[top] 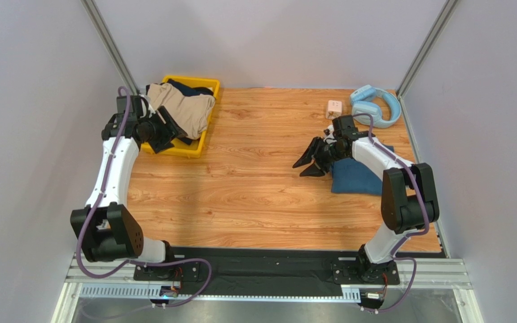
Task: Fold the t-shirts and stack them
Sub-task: Grab crumpled tshirt from bin with the left arm
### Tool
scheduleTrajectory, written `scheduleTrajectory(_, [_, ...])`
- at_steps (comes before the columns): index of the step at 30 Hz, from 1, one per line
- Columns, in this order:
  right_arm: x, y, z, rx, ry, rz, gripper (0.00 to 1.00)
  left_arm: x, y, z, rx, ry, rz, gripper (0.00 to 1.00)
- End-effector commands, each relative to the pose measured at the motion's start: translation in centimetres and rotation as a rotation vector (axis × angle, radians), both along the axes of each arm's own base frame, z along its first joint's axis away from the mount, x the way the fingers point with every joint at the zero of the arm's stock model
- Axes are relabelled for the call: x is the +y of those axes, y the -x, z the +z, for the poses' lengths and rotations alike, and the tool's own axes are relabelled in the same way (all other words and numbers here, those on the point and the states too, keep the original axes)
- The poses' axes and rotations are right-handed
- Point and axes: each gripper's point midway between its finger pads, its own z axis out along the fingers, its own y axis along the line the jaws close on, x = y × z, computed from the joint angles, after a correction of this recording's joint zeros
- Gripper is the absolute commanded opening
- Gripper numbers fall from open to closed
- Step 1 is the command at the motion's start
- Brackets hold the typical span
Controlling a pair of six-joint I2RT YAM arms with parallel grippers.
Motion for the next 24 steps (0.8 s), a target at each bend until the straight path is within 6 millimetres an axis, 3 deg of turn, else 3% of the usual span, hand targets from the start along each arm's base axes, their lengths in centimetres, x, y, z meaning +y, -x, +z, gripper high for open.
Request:
scheduleTrajectory(1, [0.7, -0.2, 1.0, -0.026, -0.041, 0.009, 0.47, 2.6, 0.7, 1.8, -0.076, -0.060, 0.100, 0.71])
scheduleTrajectory(7, [0.8, -0.2, 1.2, -0.034, -0.042, 0.016, 0.47, 6.2, 1.1, 0.4, -0.042, -0.065, 0.194, 0.71])
scheduleTrajectory(12, [0.7, 0.1, 1.0, -0.037, -0.037, 0.020, 0.47, 8.9, -1.3, -0.2, -0.048, -0.033, 0.226, 0.71])
scheduleTrajectory(13, [0.7, 0.2, 1.0, -0.035, -0.038, 0.020, 0.47, 9.1, -2.1, 0.6, -0.064, -0.039, 0.219, 0.72])
scheduleTrajectory(14, [0.6, 0.2, 0.9, -0.032, -0.039, 0.019, 0.47, 9.3, -2.7, -0.4, -0.038, -0.031, 0.212, 0.74])
scheduleTrajectory(22, [0.6, 0.5, 1.2, -0.042, -0.040, 0.026, 0.47, 9.0, -6.6, -1.8, -0.118, 0.041, 0.165, 0.77])
scheduleTrajectory(24, [0.6, 0.7, 1.0, -0.031, -0.043, 0.029, 0.47, 8.7, -7.2, -3.2, -0.080, 0.086, 0.155, 0.77])
